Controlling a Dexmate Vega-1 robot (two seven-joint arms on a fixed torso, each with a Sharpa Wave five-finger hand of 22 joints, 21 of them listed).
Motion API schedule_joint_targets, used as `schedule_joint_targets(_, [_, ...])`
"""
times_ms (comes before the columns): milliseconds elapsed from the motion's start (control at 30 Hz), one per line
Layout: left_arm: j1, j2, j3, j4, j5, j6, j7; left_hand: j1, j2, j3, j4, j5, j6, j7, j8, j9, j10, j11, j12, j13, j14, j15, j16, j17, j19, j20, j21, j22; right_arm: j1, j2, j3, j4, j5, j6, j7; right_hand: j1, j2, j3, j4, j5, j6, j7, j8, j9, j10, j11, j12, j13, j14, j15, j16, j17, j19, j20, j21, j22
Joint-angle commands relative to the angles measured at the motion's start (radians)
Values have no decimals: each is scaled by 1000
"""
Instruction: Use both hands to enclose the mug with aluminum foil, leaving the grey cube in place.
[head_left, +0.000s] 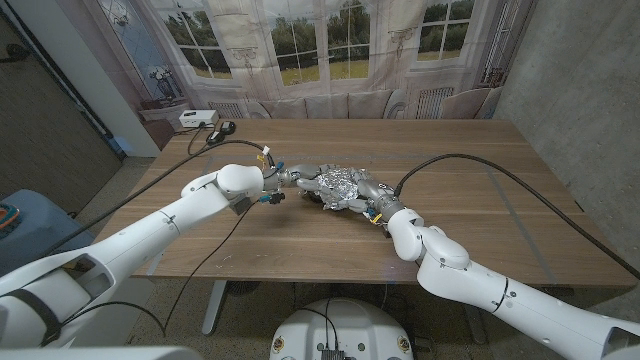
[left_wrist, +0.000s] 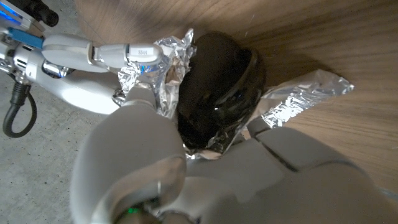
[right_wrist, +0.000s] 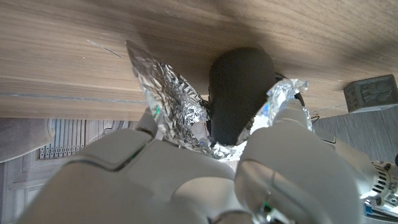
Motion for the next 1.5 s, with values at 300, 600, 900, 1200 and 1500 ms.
schedule_joint_targets(300, [34, 24, -52, -27, -58, -47, 18, -42, -11, -23, 14, 3, -153, -13, 5, 1, -83, 19, -4, 2, -67, 25, -1, 5, -73, 22, -8, 2, -40, -30, 65, -15, 83, 85, -59, -29, -9, -32, 15, 13, -133, -20, 15, 2, -40, -2, 6, 1, -50, 15, 1, 4, -52, 2, -4, 0])
schedule_joint_targets(600, [27, 31, -46, -33, -43, -46, 7, -49, -11, -26, 14, 6, -179, -15, 4, 0, -104, 26, -3, 2, -91, 28, -1, 6, -95, 28, -8, 2, -43, -31, 61, -22, 53, 79, -73, -16, -2, -40, 12, 24, -174, -33, 7, 2, -81, -22, 4, 1, -85, 9, 2, 1, -81, 1, 0, -1])
schedule_joint_targets(900, [-43, 63, 6, -79, 17, 56, -110, -96, -6, -47, 14, 7, -170, 24, 24, 3, -104, 92, 27, 7, -191, 98, 3, 10, -354, 69, -18, 2, -23, -40, 34, -50, -2, 10, -21, 1, -2, -44, 5, 30, -180, -37, 11, 2, -94, 5, 7, 0, -90, 31, 6, -2, -95, 1, 1, -1])
schedule_joint_targets(1200, [-111, 106, 75, -191, 168, 244, -190, -188, -22, -121, 42, 62, -402, 110, 21, 5, -364, 153, 13, 19, -456, 102, 9, 17, -677, 70, -8, 4, 72, -56, -63, -81, -102, -130, 193, 53, -23, -73, -22, 57, -256, -24, 4, 2, -194, 8, 0, -5, -199, 45, -5, -11, -192, 3, -6, -4])
schedule_joint_targets(1500, [-39, 170, 13, -306, 211, 323, -70, -190, -10, -131, 45, 81, -451, 116, 16, 6, -417, 153, 13, 21, -511, 103, 8, 17, -722, 69, -4, 5, 81, -62, -64, -87, -107, -157, 231, 81, -19, -90, -32, 83, -335, -15, 2, 4, -260, 33, 3, -5, -264, 50, -1, -12, -261, 2, -6, -4])
